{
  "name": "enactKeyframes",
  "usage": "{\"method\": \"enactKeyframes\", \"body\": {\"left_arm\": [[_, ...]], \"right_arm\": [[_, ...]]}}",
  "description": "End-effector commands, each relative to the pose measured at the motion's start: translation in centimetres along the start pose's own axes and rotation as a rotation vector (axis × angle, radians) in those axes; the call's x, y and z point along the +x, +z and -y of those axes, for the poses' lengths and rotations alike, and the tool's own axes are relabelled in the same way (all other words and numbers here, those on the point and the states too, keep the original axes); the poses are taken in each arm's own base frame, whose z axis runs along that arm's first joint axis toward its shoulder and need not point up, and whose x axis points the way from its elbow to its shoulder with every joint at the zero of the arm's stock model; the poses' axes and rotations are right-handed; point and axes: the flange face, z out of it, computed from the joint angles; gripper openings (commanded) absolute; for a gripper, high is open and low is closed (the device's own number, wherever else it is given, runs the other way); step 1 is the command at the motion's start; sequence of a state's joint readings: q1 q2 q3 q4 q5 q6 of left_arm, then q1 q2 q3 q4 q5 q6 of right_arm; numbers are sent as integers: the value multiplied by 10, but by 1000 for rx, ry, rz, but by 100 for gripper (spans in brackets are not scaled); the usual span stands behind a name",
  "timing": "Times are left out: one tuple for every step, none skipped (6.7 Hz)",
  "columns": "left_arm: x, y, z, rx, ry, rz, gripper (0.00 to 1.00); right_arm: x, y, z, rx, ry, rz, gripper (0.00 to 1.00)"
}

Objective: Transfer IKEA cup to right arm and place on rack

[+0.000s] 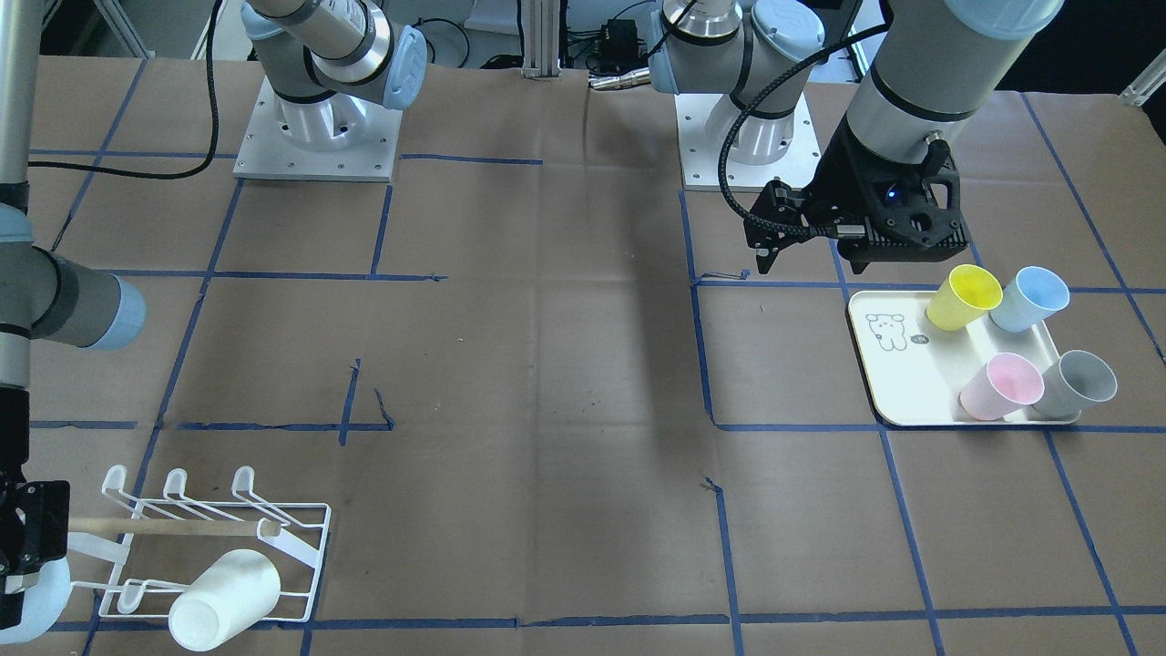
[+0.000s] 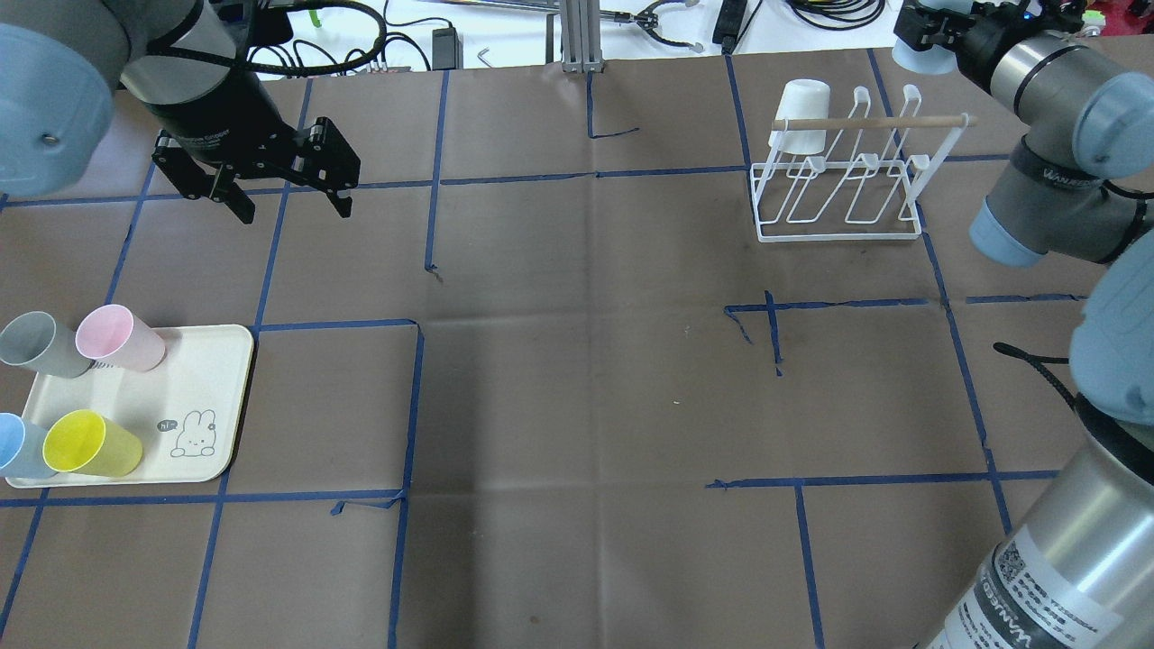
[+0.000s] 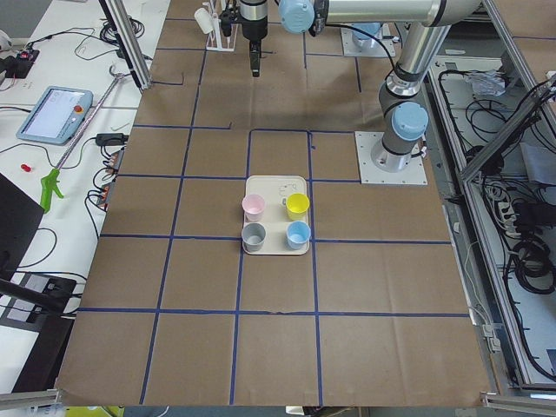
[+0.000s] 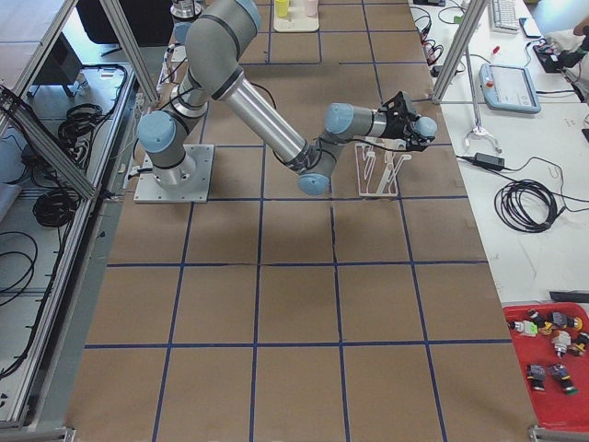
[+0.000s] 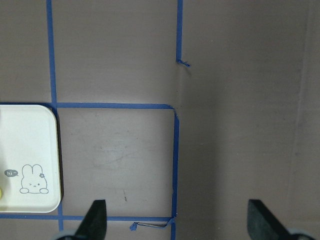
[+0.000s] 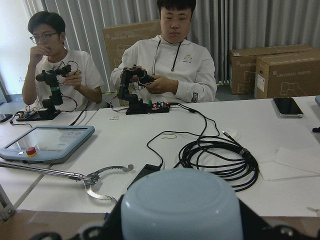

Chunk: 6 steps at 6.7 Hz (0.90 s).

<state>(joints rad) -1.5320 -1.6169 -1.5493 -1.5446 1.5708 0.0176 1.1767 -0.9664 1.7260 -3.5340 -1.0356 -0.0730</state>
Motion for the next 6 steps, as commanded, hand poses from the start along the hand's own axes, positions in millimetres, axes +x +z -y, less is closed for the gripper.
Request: {"method": "enactKeyframes", "body": {"left_arm": [[0,-2,0,6,-2,0,99],[0,-1,0,5,-2,0,99],[0,-1,1,8,-2,0,99],[0,-2,0,9,-2,0,99],[0,-2,0,9,-2,0,99],[0,-2,0,9,-3,0,99]], "right_arm": [[8,6,-12,17,-16,-9,21],[8,8,-19,6,-10,-8,21],[5,6,-23,3,-9,-9,21],[1,3,-33,-17,3,-6,21],[1,3,-41,-32,13,-4,21],[1,5,-45,-40,21,-3,22]]}}
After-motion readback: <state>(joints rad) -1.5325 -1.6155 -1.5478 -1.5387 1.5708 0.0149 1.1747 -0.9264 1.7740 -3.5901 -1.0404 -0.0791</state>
